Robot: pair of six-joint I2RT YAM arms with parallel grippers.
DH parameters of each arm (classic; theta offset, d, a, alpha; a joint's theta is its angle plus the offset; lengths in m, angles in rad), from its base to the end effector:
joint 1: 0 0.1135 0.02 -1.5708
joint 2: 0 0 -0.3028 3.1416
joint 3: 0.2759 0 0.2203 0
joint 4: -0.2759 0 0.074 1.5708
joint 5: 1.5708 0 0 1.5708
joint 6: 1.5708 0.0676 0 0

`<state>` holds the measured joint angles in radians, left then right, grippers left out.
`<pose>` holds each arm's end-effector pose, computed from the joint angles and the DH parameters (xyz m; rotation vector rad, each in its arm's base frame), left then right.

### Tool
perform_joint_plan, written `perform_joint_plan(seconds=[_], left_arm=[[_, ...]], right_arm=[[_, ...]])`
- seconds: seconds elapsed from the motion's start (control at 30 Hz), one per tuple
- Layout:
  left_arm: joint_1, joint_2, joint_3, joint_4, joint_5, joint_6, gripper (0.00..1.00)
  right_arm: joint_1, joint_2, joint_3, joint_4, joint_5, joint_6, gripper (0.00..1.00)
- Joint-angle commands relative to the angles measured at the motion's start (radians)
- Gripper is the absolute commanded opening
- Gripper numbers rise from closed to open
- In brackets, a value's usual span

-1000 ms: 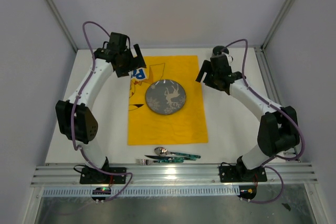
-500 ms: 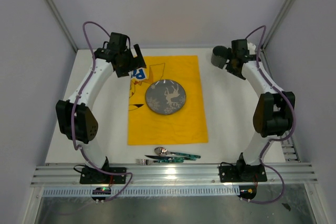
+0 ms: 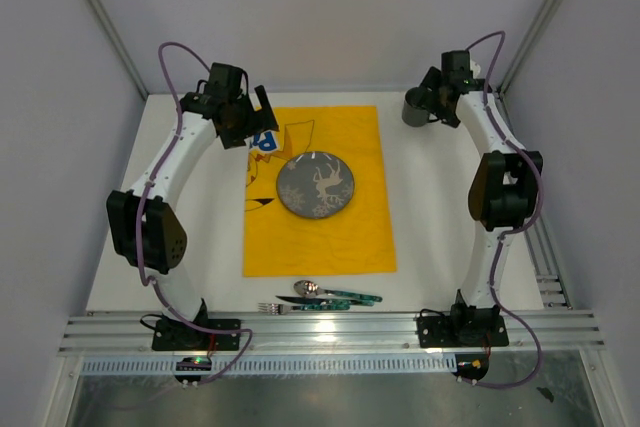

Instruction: Set the dinner table for one person

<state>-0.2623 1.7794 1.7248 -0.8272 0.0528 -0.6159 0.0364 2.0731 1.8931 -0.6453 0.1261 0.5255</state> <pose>0.3734 -0.1040 0.3489 -0.4170 2.4690 -0.4418 0.4807 0.0090 0.2963 0.6359 2.3045 0.1141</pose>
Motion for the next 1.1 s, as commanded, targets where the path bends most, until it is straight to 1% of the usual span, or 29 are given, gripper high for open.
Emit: perform_joint_plan(seconds=[0.0, 0.17, 0.37, 0.53, 0.7, 0.87, 1.07], left_arm=[[0.0, -0.017, 0.002, 0.01, -0.004, 0.012, 0.99], [0.0, -0.017, -0.005, 0.008, -0.005, 0.01, 0.99], [0.0, -0.02, -0.013, 0.005, -0.005, 0.013, 0.99], [0.0, -0.028, -0.018, -0.003, -0.018, 0.019, 0.99], [0.0, -0.052, -0.039, -0.007, -0.037, 0.027, 0.99], [0.0, -0.066, -0.057, -0.013, -0.044, 0.034, 0.99], [0.0, -0.086, -0.064, -0.023, -0.093, 0.045, 0.99]], right_arm=[[-0.009, 0.034, 0.069, -0.005, -0.052, 0.039, 0.94], [-0.021, 0.096, 0.112, 0.019, -0.088, 0.076, 0.93], [-0.021, 0.131, 0.115, 0.062, -0.109, 0.117, 0.92], [-0.023, 0.145, 0.095, 0.131, -0.102, 0.157, 0.92], [-0.021, 0.157, 0.078, 0.219, -0.109, 0.238, 0.91], [-0.021, 0.166, 0.087, 0.269, -0.095, 0.292, 0.91], [-0.021, 0.171, 0.095, 0.266, -0.045, 0.326, 0.91]])
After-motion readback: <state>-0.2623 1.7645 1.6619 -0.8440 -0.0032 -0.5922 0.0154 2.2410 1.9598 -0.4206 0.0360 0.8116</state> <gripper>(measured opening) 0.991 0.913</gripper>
